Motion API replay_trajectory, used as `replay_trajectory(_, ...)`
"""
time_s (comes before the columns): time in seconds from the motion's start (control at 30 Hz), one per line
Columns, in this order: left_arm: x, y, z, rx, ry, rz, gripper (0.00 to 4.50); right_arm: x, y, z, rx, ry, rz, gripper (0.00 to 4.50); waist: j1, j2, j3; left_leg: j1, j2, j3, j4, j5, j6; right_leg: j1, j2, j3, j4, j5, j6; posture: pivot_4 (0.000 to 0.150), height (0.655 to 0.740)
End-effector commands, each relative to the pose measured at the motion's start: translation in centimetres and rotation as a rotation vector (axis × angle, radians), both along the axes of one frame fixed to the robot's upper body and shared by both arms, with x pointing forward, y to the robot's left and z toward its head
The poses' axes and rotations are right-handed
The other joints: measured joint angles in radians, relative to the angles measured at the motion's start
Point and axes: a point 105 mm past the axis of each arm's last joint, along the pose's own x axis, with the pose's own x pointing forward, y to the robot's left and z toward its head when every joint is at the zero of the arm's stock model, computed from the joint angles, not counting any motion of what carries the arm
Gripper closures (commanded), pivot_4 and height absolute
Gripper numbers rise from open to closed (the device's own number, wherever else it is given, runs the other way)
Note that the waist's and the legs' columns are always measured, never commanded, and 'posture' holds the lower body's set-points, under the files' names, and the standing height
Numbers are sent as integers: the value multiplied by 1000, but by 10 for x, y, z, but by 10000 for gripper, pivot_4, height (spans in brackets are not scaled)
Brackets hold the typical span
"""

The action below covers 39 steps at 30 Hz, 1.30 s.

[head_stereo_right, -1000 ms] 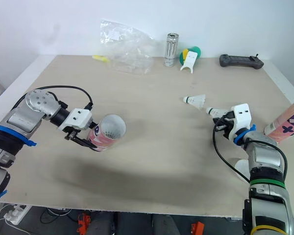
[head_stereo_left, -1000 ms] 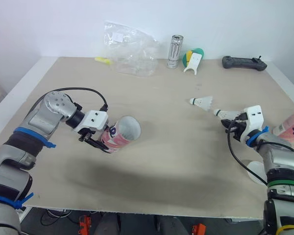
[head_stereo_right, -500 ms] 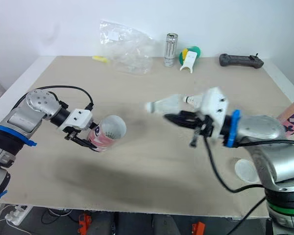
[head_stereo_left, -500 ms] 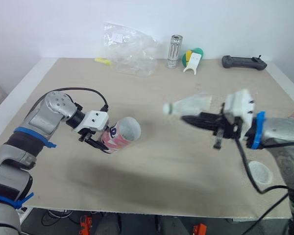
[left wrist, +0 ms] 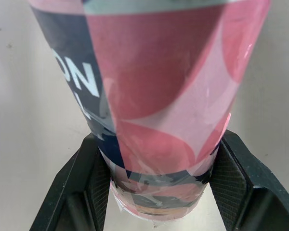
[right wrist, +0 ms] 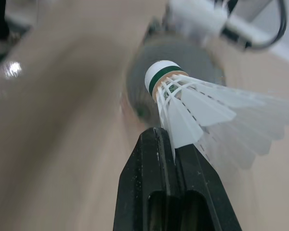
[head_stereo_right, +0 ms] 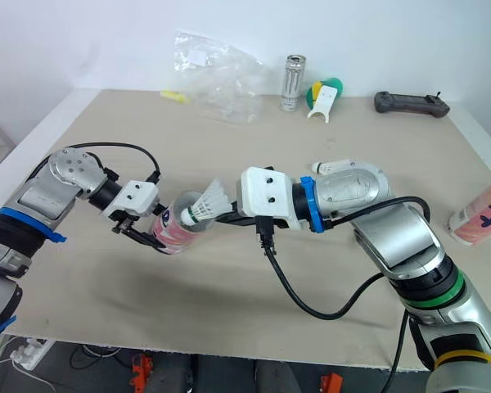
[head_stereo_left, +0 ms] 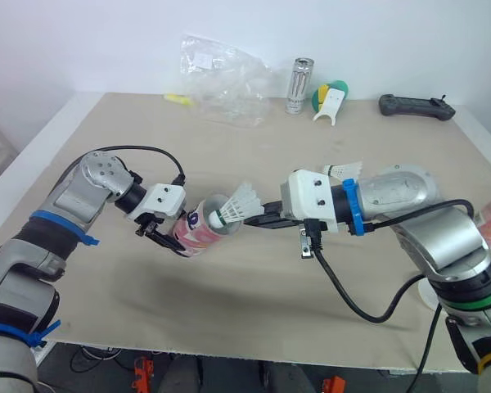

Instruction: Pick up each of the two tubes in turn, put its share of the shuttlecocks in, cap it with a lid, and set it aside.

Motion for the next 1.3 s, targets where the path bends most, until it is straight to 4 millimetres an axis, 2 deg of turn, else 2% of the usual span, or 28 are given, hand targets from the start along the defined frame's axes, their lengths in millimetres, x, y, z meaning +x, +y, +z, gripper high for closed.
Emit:
replay_trajectory(0.03, -8, 1, -17, 38, 64, -19, 19871, -3, 3, 13, -16, -55, 40, 44378, 0, 0, 0, 0, 0, 0, 0, 0, 0, 0, 0, 0, 0, 0, -1, 1500, 7400)
replay_trajectory(0.13, -9, 2, -18, 39, 67, -17, 19871, -9, 12, 10, -26, -27, 95, 35314, -1, 0, 0, 1, 1, 0, -1, 0, 1, 0, 1, -2, 1, -1, -3, 1500, 7400)
replay_trajectory(0.27, -7, 1, -17, 35, 64, -14, 19871, -14, 22, 12, -20, -1, 144, 15266, -1, 0, 0, 1, 1, 0, -1, 0, 1, 0, 1, -2, 1, -2, -3, 1500, 7400)
replay_trajectory(0.33, -7, 1, -17, 34, 65, -15, 19871, -16, 26, 23, 45, 9, 158, 4492, -1, 0, 0, 1, 1, 0, -1, 0, 1, 1, 1, -2, 1, -1, -3, 1500, 7400)
replay_trajectory(0.37, -7, 1, -17, 33, 65, -15, 19871, -18, 26, 29, 80, 27, 167, 1057, -1, 0, 0, 1, 1, 0, -1, 0, 1, 1, 1, -2, 1, -1, -3, 1500, 7400)
replay_trajectory(0.47, -8, 0, -18, 30, 65, -16, 19871, -12, 12, 43, 170, 72, 108, 422, 2, 0, 0, 0, 1, -1, -1, 0, 1, 1, 1, -3, 1, -1, -4, 1500, 7400)
replay_trajectory(0.57, -8, 0, -18, 21, 68, -16, 19871, 5, -16, 45, 227, 64, -46, 422, 3, -1, -1, 0, 1, -1, 0, 0, 1, 2, 0, -4, 1, -1, -4, 1500, 7400)
replay_trajectory(0.67, -10, 0, -18, 10, 72, -15, 19871, 38, -62, 39, 308, 20, -334, 422, 3, -2, -1, 0, 1, -1, 0, 0, 1, 2, -1, -5, 1, -1, -5, 1500, 7400)
replay_trajectory(0.8, -13, 0, -18, -5, 79, -7, 19871, 74, -142, 12, 407, -4, -741, 422, 3, -2, -1, 0, 1, -1, -1, 0, 1, 2, 0, -5, 1, -1, -5, 1500, 7400)
replay_trajectory(0.83, -13, 1, -18, -3, 79, -6, 19871, 79, -157, 6, 429, -10, -812, 422, 2, -2, -1, 0, 1, -1, 0, 0, 1, 2, -1, -4, 1, -1, -5, 1500, 7400)
replay_trajectory(0.93, -14, 3, -20, 1, 78, -3, 19871, 91, -186, -8, 490, 6, -957, 422, -1, -1, -1, 1, 1, 0, -1, -1, 1, 2, 0, -4, 1, 0, -7, 1500, 7400)
replay_trajectory(1.03, -14, 4, -20, 5, 76, -2, 19871, 103, -200, -23, 502, 14, -1044, 422, -3, -1, -1, 2, 1, 0, -1, -1, 1, 2, 0, -4, 1, 0, -7, 1500, 7400)
replay_trajectory(1.2, -14, 4, -19, 7, 73, 0, 19871, 117, -192, -36, 520, 60, -1032, 422, -6, -1, 0, 2, 1, 0, -1, -1, 1, 3, 0, -3, 1, 0, -7, 1500, 7400)
replay_trajectory(1.3, -14, 5, -19, 7, 72, 2, 19871, 128, -195, -44, 511, 68, -1064, 422, -9, -1, 0, 1, 1, 0, -1, -1, 1, 2, 0, -3, 1, 0, -7, 1500, 7400)
